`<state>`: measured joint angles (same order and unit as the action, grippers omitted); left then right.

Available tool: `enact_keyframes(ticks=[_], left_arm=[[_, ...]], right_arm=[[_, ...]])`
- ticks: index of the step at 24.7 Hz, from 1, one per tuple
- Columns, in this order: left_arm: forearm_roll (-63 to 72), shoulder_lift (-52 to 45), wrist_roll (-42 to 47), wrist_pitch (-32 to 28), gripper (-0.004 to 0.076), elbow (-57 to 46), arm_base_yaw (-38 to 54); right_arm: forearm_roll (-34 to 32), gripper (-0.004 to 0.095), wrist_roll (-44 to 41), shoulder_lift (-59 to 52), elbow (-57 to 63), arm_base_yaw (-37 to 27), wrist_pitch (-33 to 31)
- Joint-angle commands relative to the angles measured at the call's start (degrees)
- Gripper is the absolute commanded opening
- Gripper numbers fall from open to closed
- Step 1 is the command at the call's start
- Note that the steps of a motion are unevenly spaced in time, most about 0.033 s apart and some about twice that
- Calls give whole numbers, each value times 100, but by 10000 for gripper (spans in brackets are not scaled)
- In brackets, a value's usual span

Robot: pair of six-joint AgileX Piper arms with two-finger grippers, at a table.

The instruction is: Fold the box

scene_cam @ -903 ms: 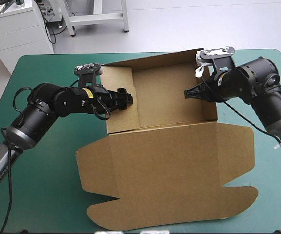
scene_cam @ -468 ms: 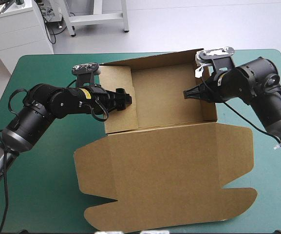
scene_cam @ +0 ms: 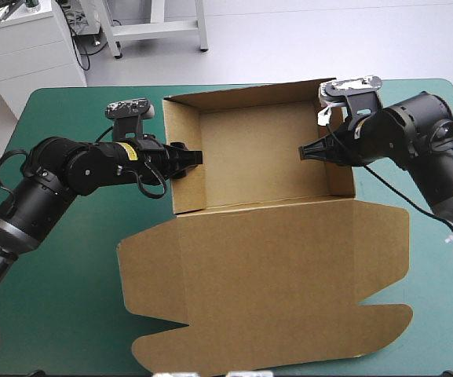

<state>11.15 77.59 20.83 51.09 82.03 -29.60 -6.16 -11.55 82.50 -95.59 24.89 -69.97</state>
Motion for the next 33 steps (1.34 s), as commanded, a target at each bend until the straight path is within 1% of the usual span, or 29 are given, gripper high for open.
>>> enact_keyframes(ticks=[1,3,5,11,18,24,25,27,28,29,31,33], left_arm=[[257,-242,-146,-425,117,230,-35],[257,-242,-324,-389,-34,230,-35],[280,-242,-487,-345,-26,230,-35],[105,-242,-501,-325,-32,230,-35],[116,-242,-426,-562,-32,230,-35],[39,-211,-426,-449,-32,230,-35],[-31,-162,-405,-331,-33,253,-35],[-313,142,-164,174,-32,353,-24],[-411,396,-47,590,-32,430,-24],[-580,684,94,925,-32,521,-24],[-723,984,277,1052,-32,598,-24],[-810,1349,359,975,-32,704,-24]], right_arm=[[25,-22,25,-212,-185,8,235],[25,-22,25,-212,-185,8,225],[25,-22,25,-212,-185,8,197],[35,-22,25,-202,-185,8,157],[43,-22,12,-192,-185,8,157],[21,-22,-20,-25,-185,-3,-22],[-2,-22,15,29,-185,-16,-108],[146,-22,44,169,-185,-126,-153],[229,-22,70,270,-185,-191,-153],[154,-22,137,392,-185,-279,-153],[116,-22,205,542,-138,-440,-153],[156,-22,311,751,179,-668,-153]])
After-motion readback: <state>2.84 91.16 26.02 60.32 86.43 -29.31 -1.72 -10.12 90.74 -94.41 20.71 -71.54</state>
